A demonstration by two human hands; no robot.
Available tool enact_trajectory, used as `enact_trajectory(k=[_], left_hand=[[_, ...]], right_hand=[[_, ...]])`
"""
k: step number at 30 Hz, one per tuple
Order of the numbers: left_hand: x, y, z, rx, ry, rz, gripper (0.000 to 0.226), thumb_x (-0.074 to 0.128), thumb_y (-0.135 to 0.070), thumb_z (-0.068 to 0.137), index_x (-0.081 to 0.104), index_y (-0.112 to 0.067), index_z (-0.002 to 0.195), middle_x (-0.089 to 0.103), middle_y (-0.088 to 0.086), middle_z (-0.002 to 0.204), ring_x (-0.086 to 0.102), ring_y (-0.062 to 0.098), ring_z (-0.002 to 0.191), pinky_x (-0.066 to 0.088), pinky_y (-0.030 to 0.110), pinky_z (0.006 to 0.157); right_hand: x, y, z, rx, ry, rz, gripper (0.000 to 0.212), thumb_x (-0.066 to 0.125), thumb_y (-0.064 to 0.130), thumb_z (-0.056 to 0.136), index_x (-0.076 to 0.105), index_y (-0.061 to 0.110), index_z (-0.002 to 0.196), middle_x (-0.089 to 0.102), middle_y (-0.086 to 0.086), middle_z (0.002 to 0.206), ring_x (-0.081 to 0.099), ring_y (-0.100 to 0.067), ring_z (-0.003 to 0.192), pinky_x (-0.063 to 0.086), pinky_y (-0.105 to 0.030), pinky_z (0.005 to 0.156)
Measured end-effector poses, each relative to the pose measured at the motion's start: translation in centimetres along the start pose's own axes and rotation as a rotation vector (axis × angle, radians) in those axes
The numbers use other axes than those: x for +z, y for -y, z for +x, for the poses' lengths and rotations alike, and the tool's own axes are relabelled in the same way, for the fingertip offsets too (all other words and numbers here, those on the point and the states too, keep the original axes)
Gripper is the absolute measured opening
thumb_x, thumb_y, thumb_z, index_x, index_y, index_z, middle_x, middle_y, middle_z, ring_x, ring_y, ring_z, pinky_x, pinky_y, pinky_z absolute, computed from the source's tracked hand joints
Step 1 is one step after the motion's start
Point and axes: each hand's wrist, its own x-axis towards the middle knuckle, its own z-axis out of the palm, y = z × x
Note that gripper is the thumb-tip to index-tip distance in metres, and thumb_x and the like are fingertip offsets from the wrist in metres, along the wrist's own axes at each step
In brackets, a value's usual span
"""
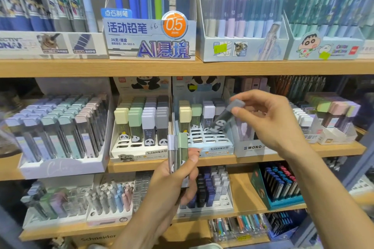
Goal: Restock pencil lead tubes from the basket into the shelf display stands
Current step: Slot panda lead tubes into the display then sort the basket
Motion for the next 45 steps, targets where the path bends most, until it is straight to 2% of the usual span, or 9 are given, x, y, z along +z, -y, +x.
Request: enact_trajectory(k=[5, 12, 17, 21, 26, 32, 37, 40, 45], left_hand=[[-0.6, 0.1, 0.1, -0.072, 0.083, -0.051, 0.039, 0.073, -0.034, 0.091, 0.062, -0.002, 0.11, 0.035, 0.002, 0.064, 0.023, 0.014, 0.042, 0.02, 0.026, 0.048], [-0.7, -0.2, -0.2, -0.069, 0.171, -0.171, 0.043, 0.044, -0.019, 0.093, 0.053, -0.002, 0.132, 0.039, 0.009, 0.07, 0.02, 0.018, 0.047, 0.014, 0.029, 0.043], [-0.2, -0.4, -0.6, -0.08, 0.107, -0.122, 0.039, 0.049, -0.017, 0.098, 0.058, -0.003, 0.134, 0.06, 0.016, 0.085, 0.051, 0.024, 0.051, 0.024, 0.022, 0.036], [0.3, -0.8, -0.9, -0.081, 0.084, -0.134, 0.032, 0.05, -0.015, 0.103, 0.064, -0.004, 0.13, 0.075, 0.022, 0.109, 0.074, 0.039, 0.084, 0.049, 0.028, 0.038], [0.6, -1.1, -1.1, -0.089, 0.097, -0.216, 0.031, 0.055, -0.014, 0.102, 0.066, -0.005, 0.129, 0.075, 0.02, 0.117, 0.074, 0.041, 0.106, 0.066, 0.033, 0.065], [0.5, -1.2, -1.2, -0.04, 0.101, -0.177, 0.03, 0.053, -0.02, 0.104, 0.059, -0.013, 0.132, 0.077, 0.012, 0.118, 0.075, 0.033, 0.107, 0.065, 0.029, 0.064], [0.5, -1.2, -1.0, -0.013, 0.102, -0.17, 0.03, 0.055, -0.022, 0.103, 0.059, -0.017, 0.132, 0.077, 0.008, 0.118, 0.075, 0.032, 0.107, 0.064, 0.028, 0.066], [0.5, -1.2, -1.0, -0.014, 0.086, -0.185, 0.03, 0.057, -0.022, 0.102, 0.06, -0.018, 0.131, 0.078, 0.01, 0.116, 0.076, 0.032, 0.106, 0.065, 0.029, 0.067], [0.2, -0.8, -0.8, -0.023, 0.079, -0.181, 0.031, 0.057, -0.023, 0.102, 0.06, -0.018, 0.132, 0.078, 0.013, 0.115, 0.076, 0.033, 0.105, 0.065, 0.029, 0.07]], right_hand=[[0.7, -1.5, 0.8, -0.251, -0.071, -0.383, 0.026, 0.073, 0.01, 0.091, 0.073, 0.023, 0.114, 0.069, 0.011, 0.094, 0.064, -0.003, 0.081, 0.053, -0.021, 0.076], [1.0, -1.9, 1.2, -0.296, 0.023, -0.406, 0.024, 0.071, 0.014, 0.093, 0.073, 0.024, 0.115, 0.069, 0.008, 0.098, 0.063, -0.005, 0.085, 0.053, -0.027, 0.08], [1.3, -1.8, 1.2, -0.276, 0.071, -0.398, 0.026, 0.07, 0.016, 0.094, 0.072, 0.026, 0.118, 0.07, 0.007, 0.099, 0.063, -0.006, 0.087, 0.052, -0.024, 0.08], [1.9, -2.3, 1.6, -0.289, -0.003, -0.449, 0.027, 0.072, 0.016, 0.093, 0.063, 0.026, 0.116, 0.066, 0.007, 0.087, 0.058, -0.012, 0.083, 0.043, -0.025, 0.07], [2.9, -3.5, 1.7, -0.283, -0.053, -0.57, 0.027, 0.077, 0.018, 0.089, 0.068, 0.024, 0.113, 0.055, 0.007, 0.092, 0.046, -0.016, 0.092, 0.03, -0.027, 0.073], [3.3, -3.2, 1.3, -0.287, -0.105, -0.633, 0.026, 0.076, 0.015, 0.089, 0.074, 0.02, 0.114, 0.047, 0.003, 0.094, 0.041, -0.016, 0.092, 0.024, -0.024, 0.072], [3.4, 1.4, -0.3, -0.121, 0.073, -0.173, 0.015, 0.076, 0.029, 0.088, 0.07, 0.029, 0.102, 0.072, 0.012, 0.087, 0.065, -0.006, 0.078, 0.045, -0.011, 0.069], [4.3, 2.1, -1.3, 0.076, 0.334, 0.02, 0.026, 0.078, 0.029, 0.088, 0.065, 0.029, 0.111, 0.076, 0.005, 0.088, 0.071, -0.013, 0.079, 0.057, -0.028, 0.08], [4.6, 1.7, -1.7, 0.083, 0.364, 0.116, 0.021, 0.077, 0.013, 0.089, 0.069, 0.024, 0.105, 0.076, -0.005, 0.081, 0.073, -0.024, 0.081, 0.061, -0.037, 0.081]])
